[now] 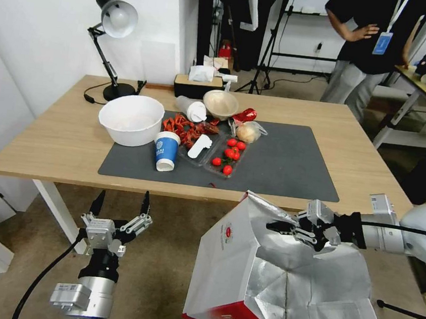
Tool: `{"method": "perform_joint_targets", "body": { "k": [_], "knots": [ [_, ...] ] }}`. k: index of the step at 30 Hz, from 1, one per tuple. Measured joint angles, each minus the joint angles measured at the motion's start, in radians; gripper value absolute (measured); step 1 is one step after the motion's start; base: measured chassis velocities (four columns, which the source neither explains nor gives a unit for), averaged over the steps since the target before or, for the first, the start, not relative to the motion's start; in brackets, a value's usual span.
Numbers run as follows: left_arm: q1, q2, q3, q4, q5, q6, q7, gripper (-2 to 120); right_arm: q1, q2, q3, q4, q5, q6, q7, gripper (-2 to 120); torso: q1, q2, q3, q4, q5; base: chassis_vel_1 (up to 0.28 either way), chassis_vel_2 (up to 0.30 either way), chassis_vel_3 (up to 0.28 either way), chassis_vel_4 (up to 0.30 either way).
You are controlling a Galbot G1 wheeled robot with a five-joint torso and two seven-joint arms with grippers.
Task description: Pick up the food delivery bag from the floor and place it on the table.
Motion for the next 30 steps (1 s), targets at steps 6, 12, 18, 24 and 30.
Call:
{"method": "perform_joint_targets", "body": {
  "k": [6,12,18,24,30],
  "knots": [
    [0.005,0.002,0.001,-0.007,-0.001,0.021,0.016,100,-0.001,-0.008,0.007,-0.002,0.013,0.0,0.01,0,0.0,0.001,0.001,0.0,0.0,0.0,0.0,0.0,0.0],
    [0.003,0.004,0.002,-0.007,-0.001,0.024,0.009,100,-0.005,-0.009,0.016,0.004,0.024,0.0,0.016,0,-0.001,-0.002,-0.001,0.0,0.0,0.0,0.0,0.0,0.0],
    [0.002,0.006,0.0,-0.005,-0.001,0.024,0.001,100,0.0,-0.01,0.026,0.015,0.061,-0.005,0.026,0,-0.002,-0.005,-0.002,0.0,0.0001,0.0,0.0,0.0,0.0],
    [0.001,0.008,-0.003,-0.003,-0.001,0.024,-0.005,100,0.046,-0.029,0.048,0.025,0.197,-0.019,0.083,0,-0.003,-0.007,-0.004,0.0001,0.0001,0.0,0.0,0.0,0.0],
    [-0.003,0.005,0.0,0.002,0.001,0.024,-0.006,100,0.087,-0.042,0.063,0.033,0.324,-0.047,0.183,0,-0.004,-0.008,-0.004,0.0001,0.0,0.0,0.0,0.0,0.0]
  ]
}}
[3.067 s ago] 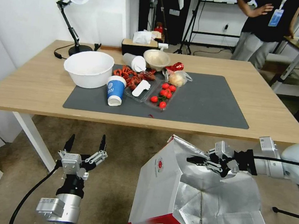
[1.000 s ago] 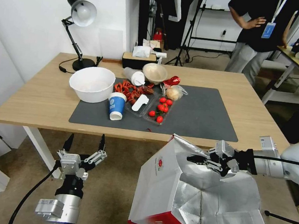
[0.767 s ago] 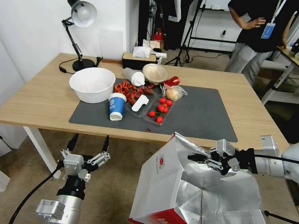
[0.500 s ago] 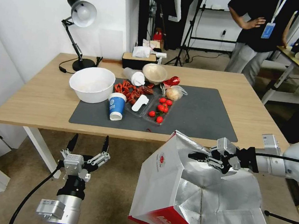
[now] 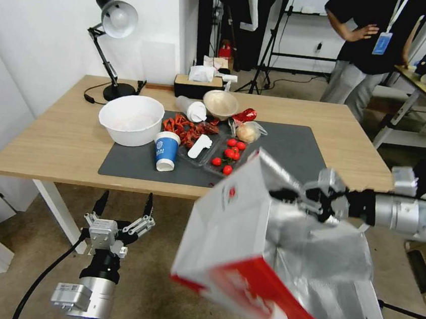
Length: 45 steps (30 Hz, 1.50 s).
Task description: Pick up the food delivery bag from the floor and place it on the table.
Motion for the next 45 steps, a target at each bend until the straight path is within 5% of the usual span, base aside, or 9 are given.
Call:
{"method": "perform_joint_targets", "body": {
  "k": [10,16,20,45],
  "knots": [
    [-0.013,0.002,-0.008,0.005,-0.006,-0.004,-0.008,100,0.153,-0.001,0.012,0.019,0.373,-0.094,0.4,0,-0.001,-0.002,-0.001,-0.0001,0.0,0.0,0.0,0.0,0.0],
    [-0.006,0.003,-0.003,0.004,0.002,-0.007,-0.012,100,0.357,0.061,-0.036,0.014,0.597,-0.187,0.778,0,-0.001,-0.003,-0.002,0.0001,0.0,0.0,0.0,0.0,0.0],
    [-0.005,0.001,-0.003,0.003,0.003,-0.009,-0.013,100,0.421,0.097,-0.053,-0.016,0.671,-0.201,0.896,0,-0.001,-0.003,-0.002,0.0,-0.0001,0.0,0.0,0.0,0.0],
    [0.001,-0.001,-0.004,0.003,0.009,-0.017,-0.016,100,0.77,0.333,-0.32,-0.317,0.706,-0.333,1.517,0,-0.002,-0.004,-0.002,-0.0002,0.0,0.0,0.0,0.0,0.0]
  ]
}}
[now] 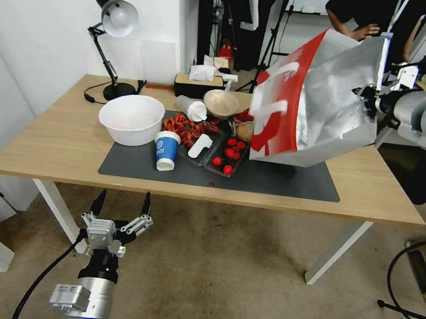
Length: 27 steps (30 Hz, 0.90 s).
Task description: Pick up the food delivery bag from the floor and place it on the table.
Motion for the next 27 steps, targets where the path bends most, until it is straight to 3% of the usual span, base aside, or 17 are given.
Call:
{"method": "perform_joint_targets", "body": {
  "k": [12,20,27],
  "knots": [
    [-0.004,0.003,0.001,0.007,0.002,0.0,-0.003,100,0.004,-0.034,0.019,-0.036,0.1,-0.072,0.11,0,0.0,0.0,0.0,0.0001,-0.0001,0.0,0.0,0.0,0.0],
    [-0.005,0.0,0.004,0.007,0.006,0.0,-0.003,100,-0.026,-0.068,0.021,-0.03,0.106,-0.081,0.126,0,0.0,0.0,0.0,0.0001,0.0,0.0,0.0,0.0,0.0],
    [0.0,0.0,0.002,0.006,0.008,-0.002,-0.005,100,-0.038,-0.044,0.017,-0.038,0.096,-0.079,0.125,0,0.0,0.0,0.0,0.0003,0.0,0.0,0.0,0.0,0.0]
  ]
}}
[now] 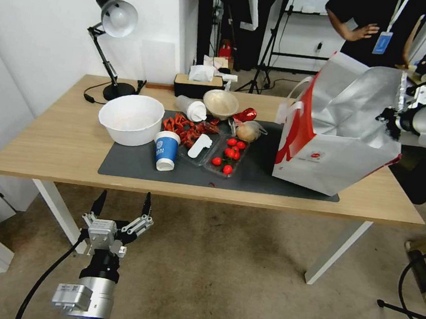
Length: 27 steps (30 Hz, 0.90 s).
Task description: Pick up the food delivery bag from the floor and place it on the table.
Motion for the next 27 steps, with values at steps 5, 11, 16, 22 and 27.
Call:
{"method": "perform_joint_targets", "body": {
  "k": [5,11,16,22,27],
  "knots": [
    [0.002,0.0,-0.003,-0.001,0.0,-0.004,-0.003,100,0.013,0.012,-0.014,-0.01,-0.007,-0.001,-0.003,0,0.0,0.0,0.0,0.0,0.0,0.0,0.0,0.0,0.0],
    [-0.003,-0.001,-0.002,0.0,0.0,-0.004,-0.004,100,0.03,0.01,-0.029,-0.019,-0.008,-0.007,-0.035,0,0.0,0.0,0.0,-0.0003,0.0,0.0,0.0,0.0,0.0],
    [-0.006,0.0,-0.003,0.002,-0.002,-0.002,-0.004,100,0.058,0.011,-0.056,-0.027,-0.03,-0.002,-0.068,14,0.0,0.0,0.0,-0.0002,0.0002,0.0,0.0,0.0,0.0],
    [-0.004,-0.002,-0.004,0.002,-0.003,-0.002,-0.005,100,0.1,0.02,-0.093,-0.036,-0.042,0.0,-0.068,30,0.0,0.0,0.0,0.0,0.0001,0.0,0.0,0.0,0.0],
    [0.002,-0.004,-0.005,0.0,0.0,-0.005,-0.006,100,0.127,0.026,-0.116,-0.039,-0.068,-0.005,-0.063,52,0.0,0.0,0.0,-0.0001,0.0,0.0,0.0,0.0,0.0]
  ]
}}
